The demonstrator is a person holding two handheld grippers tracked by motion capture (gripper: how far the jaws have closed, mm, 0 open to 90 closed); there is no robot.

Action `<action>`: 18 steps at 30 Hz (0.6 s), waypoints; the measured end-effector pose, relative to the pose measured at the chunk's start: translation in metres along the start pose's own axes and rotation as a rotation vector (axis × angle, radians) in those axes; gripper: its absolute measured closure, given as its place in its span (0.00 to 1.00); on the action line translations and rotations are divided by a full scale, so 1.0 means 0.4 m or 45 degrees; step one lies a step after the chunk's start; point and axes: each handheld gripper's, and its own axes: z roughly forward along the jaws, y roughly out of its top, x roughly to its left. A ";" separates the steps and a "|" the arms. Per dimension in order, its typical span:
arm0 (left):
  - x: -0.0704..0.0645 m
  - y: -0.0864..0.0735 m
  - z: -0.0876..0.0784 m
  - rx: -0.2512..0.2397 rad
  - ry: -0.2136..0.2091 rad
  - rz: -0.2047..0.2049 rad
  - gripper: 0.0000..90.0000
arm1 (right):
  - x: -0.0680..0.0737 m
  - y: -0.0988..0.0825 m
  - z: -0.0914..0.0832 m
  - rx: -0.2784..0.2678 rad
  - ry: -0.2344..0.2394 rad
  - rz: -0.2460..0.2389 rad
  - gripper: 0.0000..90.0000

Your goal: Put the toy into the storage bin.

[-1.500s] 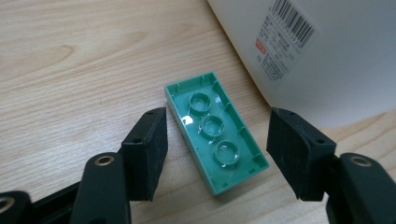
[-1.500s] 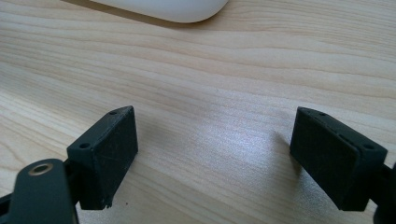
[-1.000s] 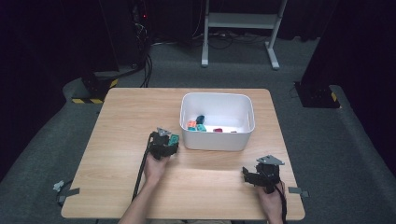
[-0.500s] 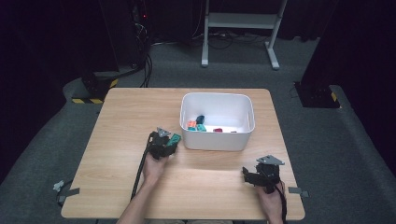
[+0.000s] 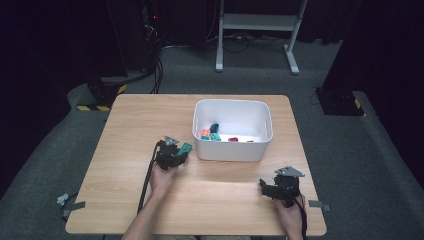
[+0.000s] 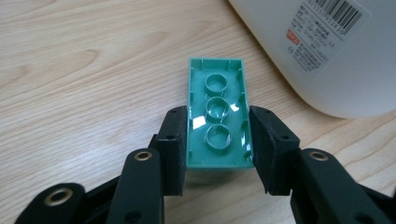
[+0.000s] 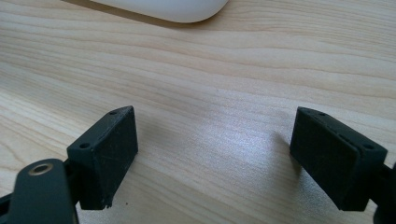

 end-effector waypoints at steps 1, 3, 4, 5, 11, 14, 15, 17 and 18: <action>0.002 0.000 -0.005 0.000 0.001 0.000 0.65 | 0.000 0.000 0.000 0.000 0.000 0.000 0.17; 0.005 0.000 -0.011 -0.004 0.002 0.002 0.65 | 0.000 0.000 0.000 0.000 0.000 0.000 0.17; 0.009 -0.001 -0.021 -0.011 -0.003 -0.003 0.65 | 0.000 0.000 0.000 0.000 0.000 -0.001 0.17; 0.009 -0.001 -0.021 -0.011 -0.003 -0.003 0.65 | 0.000 0.000 0.000 0.000 0.000 -0.001 0.17; 0.016 0.006 -0.063 -0.057 -0.037 -0.022 0.65 | 0.000 0.000 0.000 0.000 0.000 0.000 0.17; 0.017 0.008 -0.081 -0.058 -0.037 -0.029 0.65 | 0.000 0.000 0.000 0.000 0.000 0.000 0.17; 0.017 0.008 -0.081 -0.058 -0.037 -0.029 0.65 | 0.000 0.000 0.000 0.000 0.000 0.000 0.17; 0.021 0.009 -0.099 -0.077 -0.046 -0.031 0.65 | 0.000 0.000 0.000 0.000 0.000 0.000 0.17; 0.023 0.009 -0.105 -0.081 -0.046 -0.031 0.65 | 0.000 0.000 0.000 0.000 0.000 0.000 0.17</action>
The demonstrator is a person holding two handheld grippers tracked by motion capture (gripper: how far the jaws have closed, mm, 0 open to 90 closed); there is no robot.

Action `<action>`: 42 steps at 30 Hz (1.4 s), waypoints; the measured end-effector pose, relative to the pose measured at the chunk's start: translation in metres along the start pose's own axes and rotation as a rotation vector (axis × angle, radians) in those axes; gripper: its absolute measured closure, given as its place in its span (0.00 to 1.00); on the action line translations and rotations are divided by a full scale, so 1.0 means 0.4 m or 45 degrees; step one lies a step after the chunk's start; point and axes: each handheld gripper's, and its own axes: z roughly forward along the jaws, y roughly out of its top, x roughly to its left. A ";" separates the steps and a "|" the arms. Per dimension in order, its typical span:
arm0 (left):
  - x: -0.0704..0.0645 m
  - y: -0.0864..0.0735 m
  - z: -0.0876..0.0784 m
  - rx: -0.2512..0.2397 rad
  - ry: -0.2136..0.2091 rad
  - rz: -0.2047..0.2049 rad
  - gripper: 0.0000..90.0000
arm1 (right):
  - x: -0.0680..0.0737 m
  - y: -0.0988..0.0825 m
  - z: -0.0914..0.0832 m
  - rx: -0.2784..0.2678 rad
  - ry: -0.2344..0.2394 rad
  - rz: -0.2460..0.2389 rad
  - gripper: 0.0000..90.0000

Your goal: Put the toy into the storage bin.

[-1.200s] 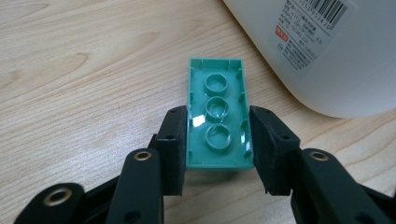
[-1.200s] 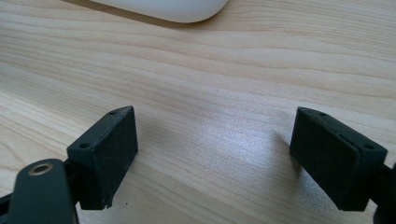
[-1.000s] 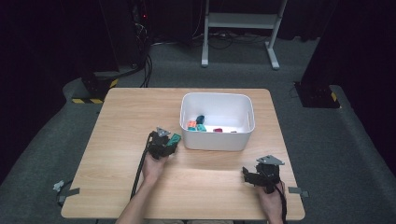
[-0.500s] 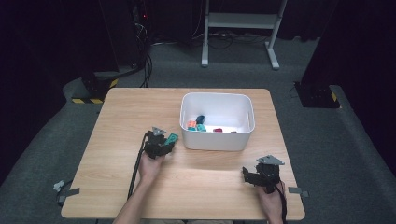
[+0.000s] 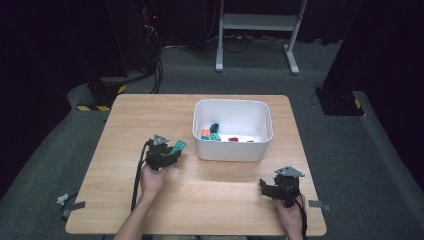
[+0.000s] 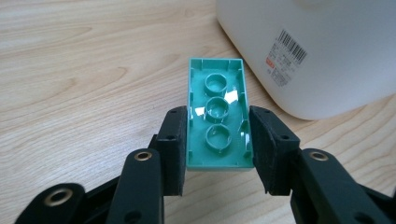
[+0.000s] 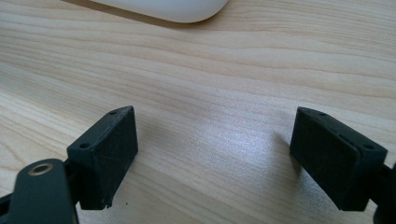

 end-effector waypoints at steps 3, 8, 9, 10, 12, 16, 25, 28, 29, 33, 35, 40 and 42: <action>0.003 0.001 -0.017 -0.014 -0.004 -0.003 0.65 | 0.000 0.000 0.000 0.000 0.000 0.000 0.17; 0.011 0.005 -0.049 -0.035 -0.015 -0.012 0.65 | 0.000 0.000 0.000 0.000 0.000 0.000 0.17; 0.012 0.007 -0.055 -0.034 -0.017 -0.015 0.65 | 0.000 0.000 0.000 0.000 0.000 0.000 0.17; 0.012 0.007 -0.055 -0.034 -0.017 -0.015 0.65 | 0.000 0.000 0.000 0.000 0.000 0.000 0.17; 0.014 0.011 -0.069 -0.038 -0.015 -0.004 0.65 | 0.000 0.000 0.000 0.000 0.000 0.000 0.17; 0.015 0.019 -0.096 -0.065 -0.024 0.002 0.65 | 0.000 0.000 0.000 0.000 0.000 0.000 0.17; 0.007 0.041 -0.150 -0.100 -0.057 0.035 0.65 | 0.000 0.000 0.000 0.000 0.000 0.000 0.17; 0.003 0.052 -0.162 -0.102 -0.066 0.051 0.65 | 0.000 0.000 0.000 0.000 0.000 0.000 0.17; 0.002 0.055 -0.166 -0.106 -0.067 0.058 0.65 | 0.000 0.000 0.000 0.000 0.000 0.000 0.17; -0.003 0.064 -0.176 -0.113 -0.090 0.056 0.65 | 0.000 0.000 0.000 0.000 0.000 0.000 0.17; -0.009 0.071 -0.183 -0.117 -0.096 0.068 0.65 | 0.000 0.000 0.000 0.000 0.000 0.000 0.17; -0.015 0.087 -0.193 -0.134 -0.150 0.056 0.65 | 0.000 0.000 0.000 0.000 0.000 0.000 0.17; -0.022 0.094 -0.193 -0.120 -0.152 0.076 0.65 | 0.000 0.000 0.000 0.000 0.000 0.000 0.17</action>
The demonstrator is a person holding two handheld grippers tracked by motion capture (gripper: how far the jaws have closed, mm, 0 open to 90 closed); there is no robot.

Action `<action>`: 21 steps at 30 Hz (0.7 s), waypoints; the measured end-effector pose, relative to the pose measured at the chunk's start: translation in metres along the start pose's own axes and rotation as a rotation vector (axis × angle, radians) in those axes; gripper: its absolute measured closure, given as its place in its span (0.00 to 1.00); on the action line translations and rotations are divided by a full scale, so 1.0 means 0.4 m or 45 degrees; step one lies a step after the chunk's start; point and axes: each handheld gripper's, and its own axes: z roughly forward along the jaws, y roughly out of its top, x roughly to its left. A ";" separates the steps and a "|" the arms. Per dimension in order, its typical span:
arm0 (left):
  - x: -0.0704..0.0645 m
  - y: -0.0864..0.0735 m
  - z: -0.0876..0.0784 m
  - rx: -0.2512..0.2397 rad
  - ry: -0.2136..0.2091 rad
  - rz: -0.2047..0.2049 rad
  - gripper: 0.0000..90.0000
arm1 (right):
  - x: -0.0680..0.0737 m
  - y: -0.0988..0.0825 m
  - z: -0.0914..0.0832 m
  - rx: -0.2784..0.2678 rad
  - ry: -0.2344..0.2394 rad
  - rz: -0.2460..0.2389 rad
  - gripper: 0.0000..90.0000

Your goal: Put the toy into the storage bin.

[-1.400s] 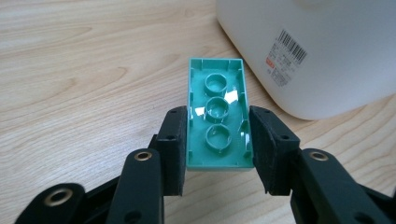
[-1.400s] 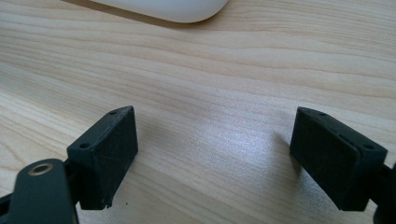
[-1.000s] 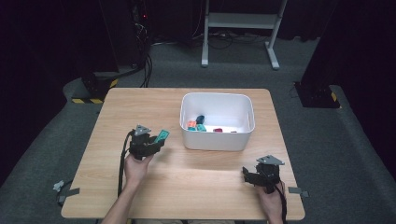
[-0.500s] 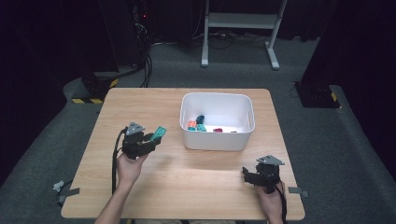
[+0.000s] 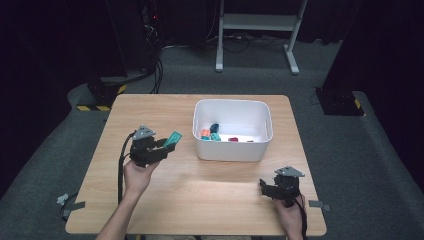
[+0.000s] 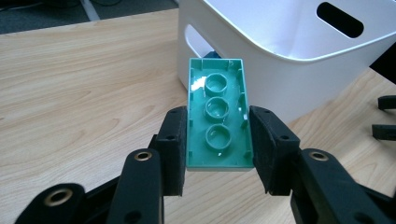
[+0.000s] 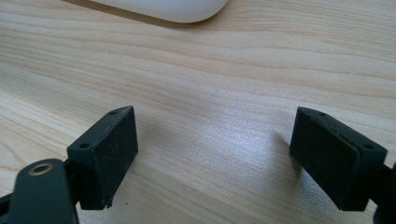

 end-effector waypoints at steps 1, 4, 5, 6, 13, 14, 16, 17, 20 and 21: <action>-0.002 0.003 -0.001 -0.002 -0.004 0.003 0.65 | 0.000 0.000 0.000 0.000 0.000 0.000 0.17; -0.006 0.015 -0.009 -0.026 -0.032 -0.008 0.65 | 0.000 0.000 0.000 0.000 0.000 0.000 0.17; -0.006 0.019 -0.011 -0.035 -0.042 -0.013 0.65 | 0.000 0.000 0.000 0.000 0.000 0.000 0.17; -0.006 0.019 -0.011 -0.035 -0.042 -0.013 0.65 | 0.000 0.000 0.000 0.000 0.000 0.000 0.17; -0.028 0.067 -0.023 -0.067 -0.080 0.017 0.65 | 0.000 0.000 0.000 0.000 0.000 0.000 0.17; -0.031 0.072 -0.022 -0.067 -0.081 0.023 0.65 | 0.000 0.000 0.000 0.000 0.000 0.000 0.17; -0.036 0.079 -0.021 -0.064 -0.081 0.035 0.65 | 0.000 0.000 0.000 0.000 0.000 0.000 0.17; -0.039 0.084 -0.020 -0.066 -0.085 0.041 0.65 | 0.000 0.000 0.000 0.000 0.000 0.000 0.17; -0.048 0.098 -0.018 -0.075 -0.099 0.045 0.65 | 0.000 0.000 0.000 0.000 0.000 0.000 0.17; -0.050 0.103 -0.018 -0.077 -0.105 0.049 0.65 | 0.000 0.000 0.000 0.000 0.000 0.000 0.17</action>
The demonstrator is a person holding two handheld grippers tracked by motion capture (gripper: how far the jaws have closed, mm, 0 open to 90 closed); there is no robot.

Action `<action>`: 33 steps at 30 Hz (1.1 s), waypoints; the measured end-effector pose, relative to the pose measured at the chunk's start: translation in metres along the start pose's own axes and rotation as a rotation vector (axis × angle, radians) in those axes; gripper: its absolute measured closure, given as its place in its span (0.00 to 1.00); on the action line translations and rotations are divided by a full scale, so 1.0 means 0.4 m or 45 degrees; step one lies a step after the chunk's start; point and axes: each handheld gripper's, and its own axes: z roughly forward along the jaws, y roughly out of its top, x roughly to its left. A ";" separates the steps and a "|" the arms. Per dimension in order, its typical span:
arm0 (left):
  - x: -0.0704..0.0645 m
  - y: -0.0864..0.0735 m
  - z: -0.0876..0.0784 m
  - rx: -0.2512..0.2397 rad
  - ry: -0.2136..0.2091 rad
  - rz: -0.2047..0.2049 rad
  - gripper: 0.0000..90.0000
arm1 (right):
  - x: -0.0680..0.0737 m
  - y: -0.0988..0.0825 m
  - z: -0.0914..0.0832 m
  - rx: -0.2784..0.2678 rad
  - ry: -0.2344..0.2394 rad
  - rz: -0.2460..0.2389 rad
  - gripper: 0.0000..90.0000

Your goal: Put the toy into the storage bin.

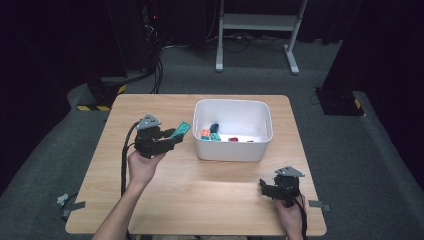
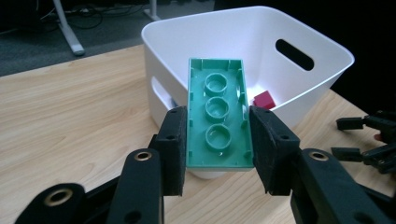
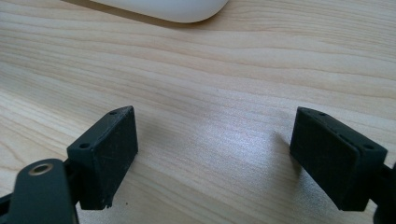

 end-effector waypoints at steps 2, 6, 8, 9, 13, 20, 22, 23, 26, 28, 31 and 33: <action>-0.006 0.009 0.003 0.000 -0.004 0.011 0.65 | 0.000 0.000 0.000 0.000 0.000 0.000 0.17; -0.016 0.028 0.012 -0.003 -0.029 0.013 0.65 | 0.000 0.000 0.000 0.000 0.000 0.000 0.17; -0.022 0.038 0.018 0.003 -0.033 0.025 0.65 | 0.000 0.000 0.000 0.000 0.000 0.000 0.17; -0.025 0.043 0.021 0.005 -0.034 0.031 0.65 | 0.000 0.000 0.000 0.000 0.000 0.000 0.17; -0.031 0.057 0.032 0.015 -0.039 0.043 0.65 | 0.000 0.000 0.000 0.000 0.000 0.000 0.17; -0.046 0.081 0.058 0.042 -0.061 0.066 0.65 | 0.000 0.000 0.000 0.000 0.000 0.000 0.17; -0.050 0.086 0.068 0.056 -0.065 0.071 0.65 | 0.000 0.000 0.000 0.000 0.000 0.000 0.17; -0.052 0.088 0.073 0.059 -0.066 0.075 0.65 | 0.000 0.000 0.000 0.000 0.000 0.000 0.17; -0.056 0.094 0.084 0.066 -0.076 0.076 0.65 | 0.000 0.000 0.000 0.000 0.000 0.000 0.17; -0.061 0.098 0.091 0.071 -0.082 0.081 0.65 | 0.000 0.000 0.000 0.000 0.000 -0.001 0.17; -0.069 0.103 0.101 0.080 -0.086 0.094 0.65 | 0.000 0.000 0.000 0.000 0.000 0.000 0.17; -0.071 0.106 0.108 0.085 -0.089 0.096 0.65 | 0.000 0.000 0.000 0.000 0.000 -0.001 0.17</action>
